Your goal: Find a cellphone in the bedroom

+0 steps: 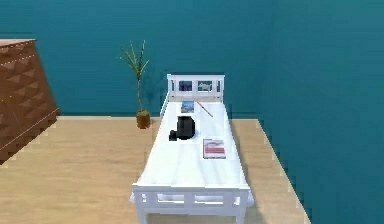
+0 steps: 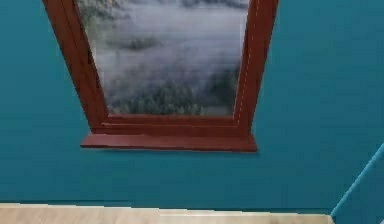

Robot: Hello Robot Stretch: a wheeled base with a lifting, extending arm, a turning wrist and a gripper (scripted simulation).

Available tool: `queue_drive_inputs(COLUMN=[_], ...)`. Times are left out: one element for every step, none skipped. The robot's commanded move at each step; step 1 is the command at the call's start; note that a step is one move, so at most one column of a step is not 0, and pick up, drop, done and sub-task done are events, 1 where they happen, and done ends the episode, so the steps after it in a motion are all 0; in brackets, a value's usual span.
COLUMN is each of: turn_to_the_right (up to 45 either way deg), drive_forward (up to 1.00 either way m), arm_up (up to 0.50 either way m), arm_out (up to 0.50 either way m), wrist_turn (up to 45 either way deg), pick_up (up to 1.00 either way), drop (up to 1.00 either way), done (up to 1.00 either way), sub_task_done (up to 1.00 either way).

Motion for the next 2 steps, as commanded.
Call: queue_drive_inputs(turn_to_the_right=[0.0, 0.0], drive_forward=[0.65, 0.0], arm_up=[0.0, 0.0], arm_out=[0.0, 0.0], wrist_turn=[0.0, 0.0], pick_up=[0.0, 0.0], drop=[0.0, 0.0], done=[0.0, 1.0], sub_task_done=[0.0, 0.0])
